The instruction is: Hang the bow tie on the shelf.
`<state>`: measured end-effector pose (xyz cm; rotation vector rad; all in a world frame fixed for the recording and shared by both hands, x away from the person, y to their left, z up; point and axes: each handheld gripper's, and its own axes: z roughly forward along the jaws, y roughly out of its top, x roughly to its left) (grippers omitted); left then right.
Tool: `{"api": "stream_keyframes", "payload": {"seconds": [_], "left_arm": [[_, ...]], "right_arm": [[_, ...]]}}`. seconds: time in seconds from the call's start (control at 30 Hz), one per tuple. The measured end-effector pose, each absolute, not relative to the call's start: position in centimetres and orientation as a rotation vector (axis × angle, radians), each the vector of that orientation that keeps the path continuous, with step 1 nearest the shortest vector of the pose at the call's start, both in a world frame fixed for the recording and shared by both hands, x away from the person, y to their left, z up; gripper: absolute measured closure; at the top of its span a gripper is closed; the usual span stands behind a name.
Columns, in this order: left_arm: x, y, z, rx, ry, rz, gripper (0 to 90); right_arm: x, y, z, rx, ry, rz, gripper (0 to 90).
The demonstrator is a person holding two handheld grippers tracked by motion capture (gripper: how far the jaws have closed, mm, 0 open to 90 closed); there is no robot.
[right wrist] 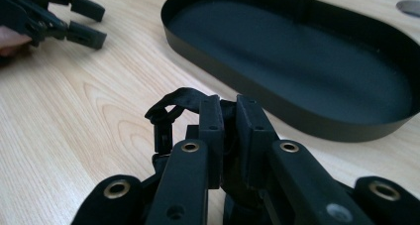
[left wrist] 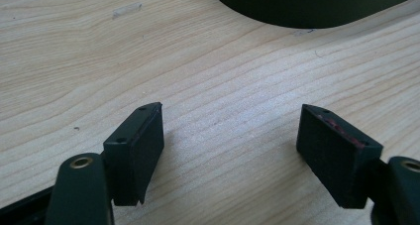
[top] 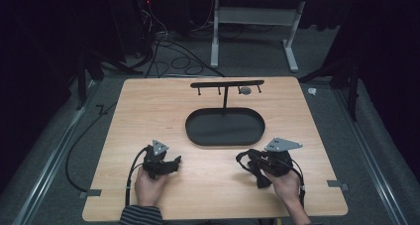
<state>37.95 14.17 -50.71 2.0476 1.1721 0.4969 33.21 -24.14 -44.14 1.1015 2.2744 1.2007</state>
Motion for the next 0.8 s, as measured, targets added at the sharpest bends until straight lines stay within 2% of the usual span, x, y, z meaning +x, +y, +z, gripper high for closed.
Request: {"api": "stream_keyframes", "payload": {"seconds": [0.8], "left_arm": [[38.0, 14.2, -50.7, 2.047, 1.171, 0.498, 26.9]], "right_arm": [[35.0, -24.6, -39.4, 1.052, 2.178, 1.261, 84.0]]}}
